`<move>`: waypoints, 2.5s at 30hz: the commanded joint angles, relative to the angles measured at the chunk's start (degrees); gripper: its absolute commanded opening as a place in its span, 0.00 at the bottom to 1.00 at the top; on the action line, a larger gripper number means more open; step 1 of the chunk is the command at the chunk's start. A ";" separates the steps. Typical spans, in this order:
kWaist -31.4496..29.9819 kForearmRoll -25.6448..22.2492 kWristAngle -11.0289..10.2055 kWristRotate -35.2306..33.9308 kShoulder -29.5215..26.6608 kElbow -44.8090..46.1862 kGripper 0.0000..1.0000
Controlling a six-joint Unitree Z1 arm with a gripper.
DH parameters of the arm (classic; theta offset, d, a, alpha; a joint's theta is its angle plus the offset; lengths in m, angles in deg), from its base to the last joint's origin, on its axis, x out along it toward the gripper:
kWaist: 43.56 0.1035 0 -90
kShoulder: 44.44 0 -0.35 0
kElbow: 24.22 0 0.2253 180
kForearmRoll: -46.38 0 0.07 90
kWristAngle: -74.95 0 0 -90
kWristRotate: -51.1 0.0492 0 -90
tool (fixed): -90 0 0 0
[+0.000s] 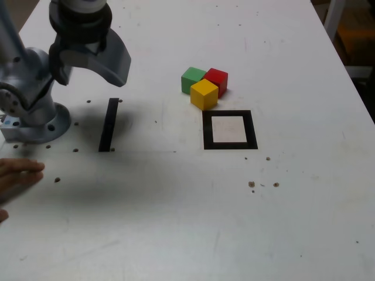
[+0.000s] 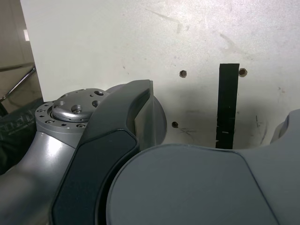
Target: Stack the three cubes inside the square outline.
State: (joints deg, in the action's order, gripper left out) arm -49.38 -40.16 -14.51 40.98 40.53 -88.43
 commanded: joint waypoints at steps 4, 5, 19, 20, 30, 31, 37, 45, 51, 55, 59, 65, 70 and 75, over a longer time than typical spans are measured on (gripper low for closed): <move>-0.16 0.27 0.49 0.09 0.39 -0.24 1.00; -0.16 0.24 0.56 0.10 0.45 -0.41 1.00; 0.11 -0.62 0.51 0.24 -1.31 -2.82 1.00; 0.49 -0.61 0.37 0.34 -1.67 -3.26 1.00; 10.33 -8.27 -2.32 15.27 -1.06 -17.87 1.00; 10.73 -9.90 -3.20 17.40 -0.20 -20.82 1.00; 14.56 -16.06 -7.52 32.18 5.87 -36.28 1.00; 15.87 -17.88 -8.55 49.24 15.71 -45.85 0.99; 14.42 -15.55 -12.12 53.69 21.21 -50.29 0.99; 14.58 -11.69 -14.24 54.78 23.83 -50.06 0.99; 15.89 -7.60 -14.92 54.82 26.23 -48.54 0.99; 18.05 -1.98 -14.18 54.59 30.24 -46.30 0.99; 18.19 -0.77 -13.97 54.44 33.37 -46.69 1.00; 19.27 0.22 -12.46 53.69 33.87 -45.46 1.00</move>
State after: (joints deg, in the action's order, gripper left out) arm -30.54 -40.07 -27.07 94.83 74.34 -134.31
